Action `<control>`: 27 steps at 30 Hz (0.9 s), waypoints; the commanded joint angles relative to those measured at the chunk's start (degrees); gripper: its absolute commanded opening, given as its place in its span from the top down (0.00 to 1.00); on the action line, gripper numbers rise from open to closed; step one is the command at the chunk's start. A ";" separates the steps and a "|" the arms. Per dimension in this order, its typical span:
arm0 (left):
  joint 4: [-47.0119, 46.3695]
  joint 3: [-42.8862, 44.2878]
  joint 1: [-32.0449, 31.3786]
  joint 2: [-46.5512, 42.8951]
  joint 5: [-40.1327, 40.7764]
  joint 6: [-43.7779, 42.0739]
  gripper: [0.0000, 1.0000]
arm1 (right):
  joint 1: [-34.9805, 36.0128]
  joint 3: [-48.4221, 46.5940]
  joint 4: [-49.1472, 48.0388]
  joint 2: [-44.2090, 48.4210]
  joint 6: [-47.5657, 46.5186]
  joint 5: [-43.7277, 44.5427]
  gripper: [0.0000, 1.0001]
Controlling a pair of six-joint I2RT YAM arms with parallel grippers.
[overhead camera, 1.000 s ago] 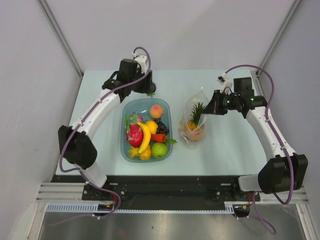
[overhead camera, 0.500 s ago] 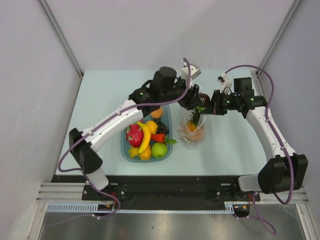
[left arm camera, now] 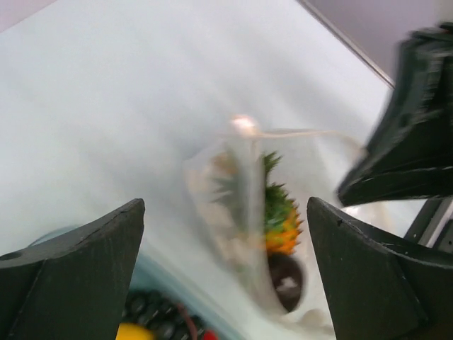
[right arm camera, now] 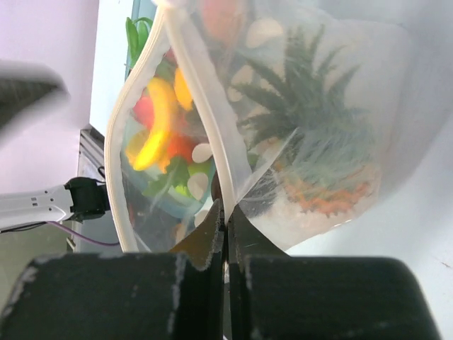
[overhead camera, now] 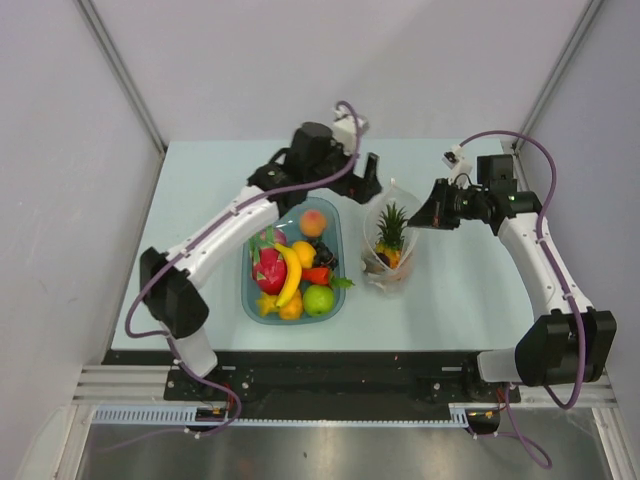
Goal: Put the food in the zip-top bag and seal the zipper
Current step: Pick up the fake fruit from the bin.
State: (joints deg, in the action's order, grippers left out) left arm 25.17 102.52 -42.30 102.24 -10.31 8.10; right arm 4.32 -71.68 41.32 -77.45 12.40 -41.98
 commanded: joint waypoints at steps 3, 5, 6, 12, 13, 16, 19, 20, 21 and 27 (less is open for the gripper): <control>-2.25 -12.59 12.58 -10.13 -0.16 3.51 0.01 | -0.62 -2.59 -1.24 -0.86 0.25 -2.32 1.00; -0.39 -14.53 15.58 -8.56 0.28 1.75 0.01 | -0.62 -2.76 -1.24 -1.12 -0.01 -2.41 1.00; 0.49 -15.59 16.19 -7.67 1.07 1.14 0.01 | -0.63 -2.76 -1.16 -1.12 -0.01 -2.32 1.00; 2.78 -16.13 17.08 -0.21 5.29 -1.16 0.01 | -0.63 -2.94 -1.07 -1.91 0.08 -2.23 1.00; 3.04 -16.04 16.99 0.85 5.82 -0.98 0.01 | -0.63 -3.20 -1.24 -1.92 0.08 -2.23 1.00; 3.05 -15.86 16.82 5.51 5.57 -0.19 0.01 | -0.63 -3.03 -1.33 -2.09 0.51 -1.97 1.00; 2.08 -15.77 16.73 8.94 4.16 1.21 0.03 | -0.45 -3.20 -1.24 -2.09 0.25 -1.88 1.00; 1.21 -15.95 16.64 9.47 3.89 1.39 0.06 | -0.54 -3.12 -1.24 -2.00 0.25 -1.62 1.00; 0.59 -16.03 16.47 9.82 3.63 1.57 0.07 | -0.54 -3.12 -1.07 -1.92 0.17 -1.53 1.00; 0.31 -14.37 15.76 12.98 3.36 1.83 0.13 | -0.54 -2.50 -0.98 -1.65 -0.01 -1.18 1.00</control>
State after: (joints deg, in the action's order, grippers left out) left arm 27.09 86.04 -25.80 114.32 -6.17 9.02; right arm 3.88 -72.16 41.30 -79.31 12.40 -43.16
